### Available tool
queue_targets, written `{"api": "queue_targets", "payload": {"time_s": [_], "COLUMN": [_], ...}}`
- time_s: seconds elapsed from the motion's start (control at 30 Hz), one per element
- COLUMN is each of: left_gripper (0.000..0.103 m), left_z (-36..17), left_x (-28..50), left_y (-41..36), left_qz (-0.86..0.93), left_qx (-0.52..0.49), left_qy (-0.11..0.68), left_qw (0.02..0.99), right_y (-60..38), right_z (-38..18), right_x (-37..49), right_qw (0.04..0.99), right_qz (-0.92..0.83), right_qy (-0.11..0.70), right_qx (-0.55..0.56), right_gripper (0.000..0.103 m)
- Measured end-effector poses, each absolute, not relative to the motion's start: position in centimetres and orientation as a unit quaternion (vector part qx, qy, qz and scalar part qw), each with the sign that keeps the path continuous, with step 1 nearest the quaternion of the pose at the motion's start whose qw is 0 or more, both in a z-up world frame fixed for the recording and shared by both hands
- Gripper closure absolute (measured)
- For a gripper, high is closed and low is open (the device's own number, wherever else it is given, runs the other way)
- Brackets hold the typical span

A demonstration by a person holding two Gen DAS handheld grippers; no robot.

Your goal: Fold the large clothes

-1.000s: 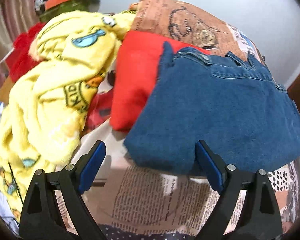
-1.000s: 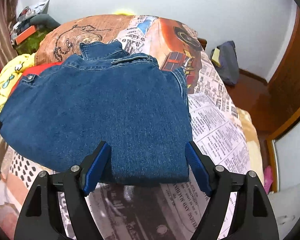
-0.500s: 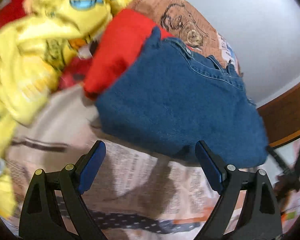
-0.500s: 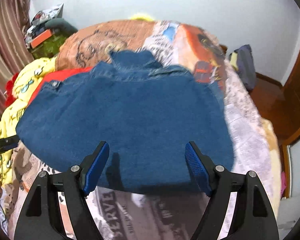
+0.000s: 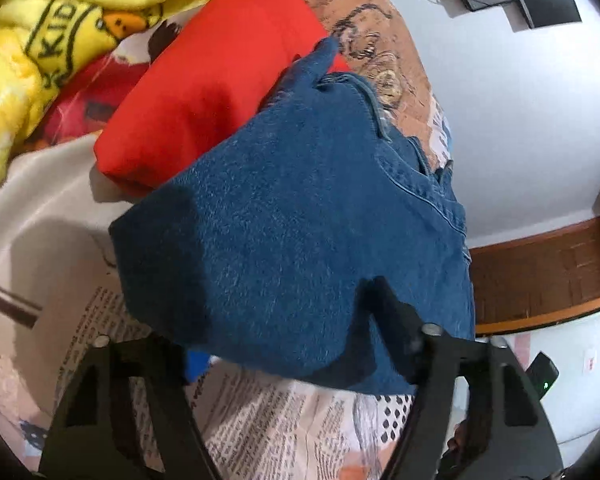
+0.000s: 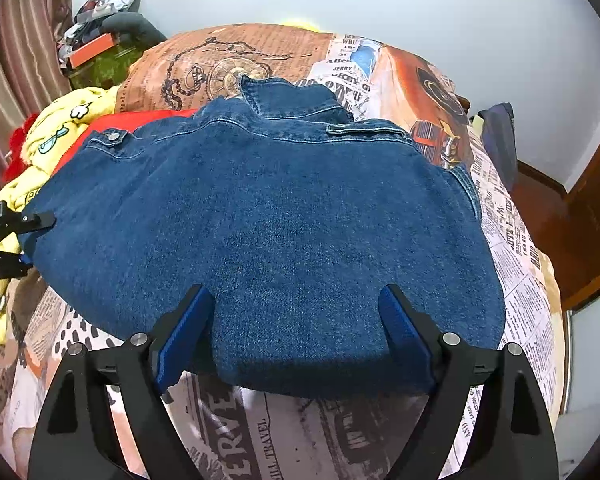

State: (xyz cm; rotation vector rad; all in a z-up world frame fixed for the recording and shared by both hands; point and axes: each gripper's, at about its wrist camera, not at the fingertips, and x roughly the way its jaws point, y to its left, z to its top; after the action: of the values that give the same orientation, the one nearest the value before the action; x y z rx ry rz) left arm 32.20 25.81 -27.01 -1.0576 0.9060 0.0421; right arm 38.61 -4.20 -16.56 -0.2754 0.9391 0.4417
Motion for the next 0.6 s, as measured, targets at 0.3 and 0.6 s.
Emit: {"api": "queue_targets", "payload": {"time_s": [0.3, 0.6], "left_gripper": [0.045, 0.051], "left_z": [-20.4, -26.5], "left_x": [33.0, 36.3], "left_y": [24.2, 25.0], "left_qz": [0.019, 0.082], "left_qx": [-0.402, -0.414], "left_qy": [0.364, 0.406], "left_qw": [0.840, 0.811], "right_y": [-3.8, -3.7], "right_z": [-16.6, -16.7], "right_x": [38.5, 38.6], "right_qw": [0.859, 0.857], "right_qz": [0.211, 0.210], "right_qy": [0.447, 0.450], "right_qx": [-0.133, -0.136], "right_gripper": [0.018, 0.018]}}
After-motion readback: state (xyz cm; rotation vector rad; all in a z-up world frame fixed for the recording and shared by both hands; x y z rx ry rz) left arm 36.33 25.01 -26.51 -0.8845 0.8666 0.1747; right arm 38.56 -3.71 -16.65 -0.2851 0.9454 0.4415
